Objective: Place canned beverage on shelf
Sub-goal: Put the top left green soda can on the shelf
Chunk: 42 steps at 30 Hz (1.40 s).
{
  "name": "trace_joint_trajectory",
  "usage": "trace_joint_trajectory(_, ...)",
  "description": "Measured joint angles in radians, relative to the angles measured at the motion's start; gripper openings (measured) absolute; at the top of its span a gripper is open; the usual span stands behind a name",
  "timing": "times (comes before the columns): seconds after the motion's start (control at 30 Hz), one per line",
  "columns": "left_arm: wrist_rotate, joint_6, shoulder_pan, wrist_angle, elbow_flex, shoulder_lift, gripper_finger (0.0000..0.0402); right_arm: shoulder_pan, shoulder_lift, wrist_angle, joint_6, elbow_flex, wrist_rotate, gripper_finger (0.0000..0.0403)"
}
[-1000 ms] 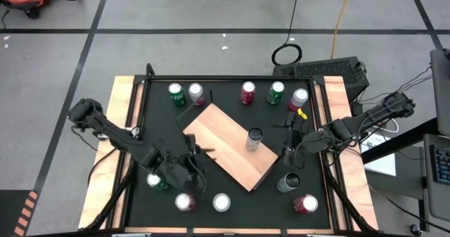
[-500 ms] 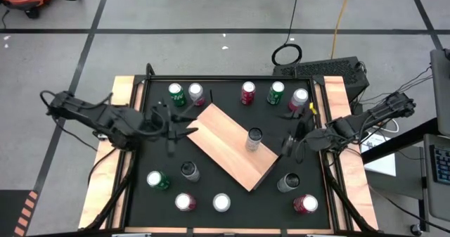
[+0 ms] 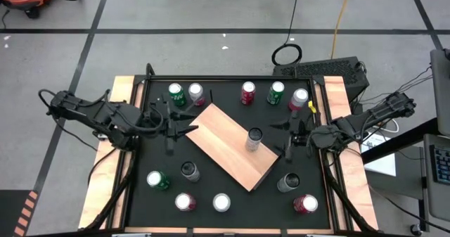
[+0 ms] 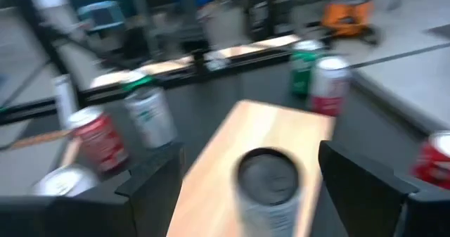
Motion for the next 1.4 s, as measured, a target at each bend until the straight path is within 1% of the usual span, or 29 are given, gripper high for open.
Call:
trace_joint_trajectory(0.1, -0.023, -0.025, 0.001, -0.031, 0.0, 0.008, 0.0154, 0.0, 0.0, -0.001, -0.003, 0.0, -0.11, 0.0302)
trace_joint_trajectory(0.17, -0.047, -0.025, 0.005, -0.053, 0.0, 0.015, 0.0154, 0.0, 0.0, -0.001, 0.002, 0.0, -0.153, 0.0302)
trace_joint_trajectory(0.23, -0.052, -0.026, 0.016, -0.06, 0.0, 0.026, 0.0154, 0.001, 0.0, -0.001, 0.023, 0.0, -0.171, 0.0302)
trace_joint_trajectory(0.37, -0.052, -0.056, 0.031, -0.051, 0.0, 0.043, 0.0154, 0.001, 0.0, -0.001, 0.042, 0.0, -0.172, 0.0302)
trace_joint_trajectory(0.53, -0.038, -0.198, 0.024, -0.061, 0.0, 0.053, 0.0154, 0.001, 0.0, -0.001, 0.01, 0.0, -0.172, 0.0302)
trace_joint_trajectory(0.63, -0.014, -0.256, 0.019, -0.058, 0.0, 0.051, 0.0154, 0.001, 0.0, 0.001, 0.028, 0.0, -0.172, 0.0302)
trace_joint_trajectory(0.73, 0.014, -0.258, 0.02, -0.058, 0.0, 0.051, 0.0154, 0.001, 0.004, 0.027, 0.066, 0.0, -0.171, 0.0302)
trace_joint_trajectory(0.9, 0.054, -0.257, 0.02, -0.064, 0.0, 0.051, 0.0154, 0.001, 0.022, 0.118, 0.079, 0.0, -0.164, 0.0302)
trace_joint_trajectory(0.97, 0.059, -0.247, 0.02, -0.068, 0.0, 0.051, 0.0154, 0.001, 0.034, 0.15, 0.101, 0.0, -0.14, 0.0302)
trace_joint_trajectory(1.13, 0.059, -0.201, 0.023, -0.071, 0.0, 0.051, 0.0154, -0.001, 0.055, 0.187, 0.096, 0.0, -0.14, 0.0302)
trace_joint_trajectory(1.27, 0.06, -0.218, 0.027, -0.084, 0.0, 0.051, 0.0154, -0.015, 0.05, 0.185, 0.045, 0.0, -0.141, 0.0302)
trace_joint_trajectory(1.4, 0.056, -0.285, 0.027, -0.121, 0.0, 0.051, 0.0154, -0.038, 0.031, 0.186, 0.034, 0.0, -0.142, 0.0302)
